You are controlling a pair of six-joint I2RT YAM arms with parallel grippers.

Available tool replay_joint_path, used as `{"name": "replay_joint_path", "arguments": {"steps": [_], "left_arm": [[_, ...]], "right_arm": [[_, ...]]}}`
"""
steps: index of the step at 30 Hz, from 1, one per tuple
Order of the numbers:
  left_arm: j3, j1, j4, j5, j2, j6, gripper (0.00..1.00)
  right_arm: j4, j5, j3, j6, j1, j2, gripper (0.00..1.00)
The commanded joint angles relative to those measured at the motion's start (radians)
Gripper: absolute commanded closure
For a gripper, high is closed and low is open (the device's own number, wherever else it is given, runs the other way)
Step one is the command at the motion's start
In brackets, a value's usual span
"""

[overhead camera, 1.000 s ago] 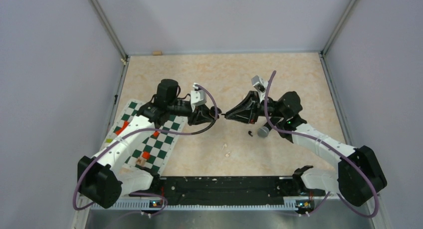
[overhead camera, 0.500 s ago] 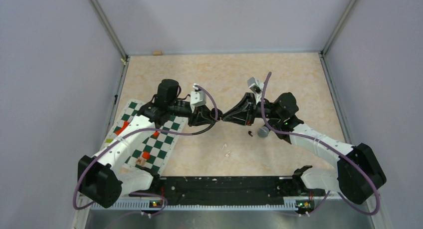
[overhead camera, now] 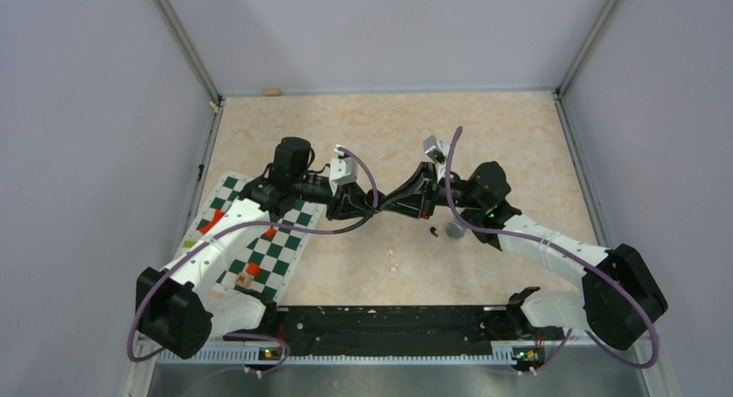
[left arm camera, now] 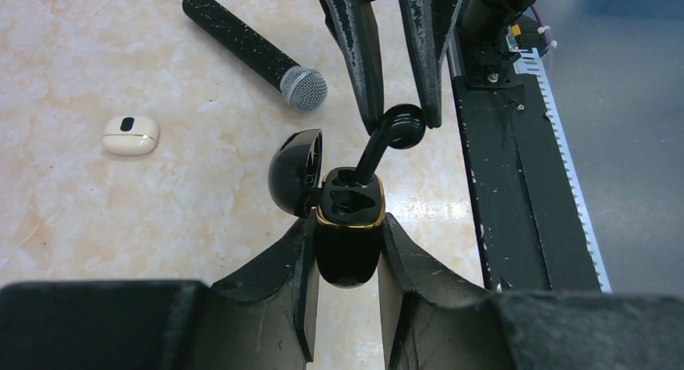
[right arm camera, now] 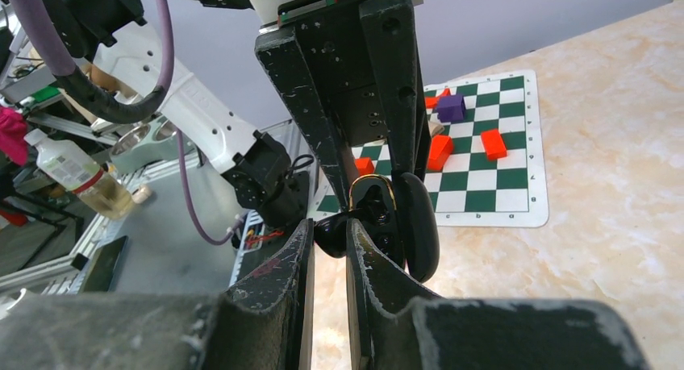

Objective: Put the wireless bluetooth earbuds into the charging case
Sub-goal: Place the earbud in the charging case.

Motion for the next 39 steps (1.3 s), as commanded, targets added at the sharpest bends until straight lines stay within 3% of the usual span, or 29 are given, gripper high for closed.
{"name": "replay_joint_path", "arguments": {"steps": [1, 39], "left_arm": [[0.009, -0.005, 0.03, 0.041, -0.004, -0.007, 1.0], [-0.009, -0.006, 0.03, 0.07, -0.016, -0.002, 1.0]], "right_arm": [[0.023, 0.021, 0.034, -0.018, 0.019, 0.003, 0.91], [0.002, 0.072, 0.055, -0.073, 0.059, 0.035, 0.91]]}}
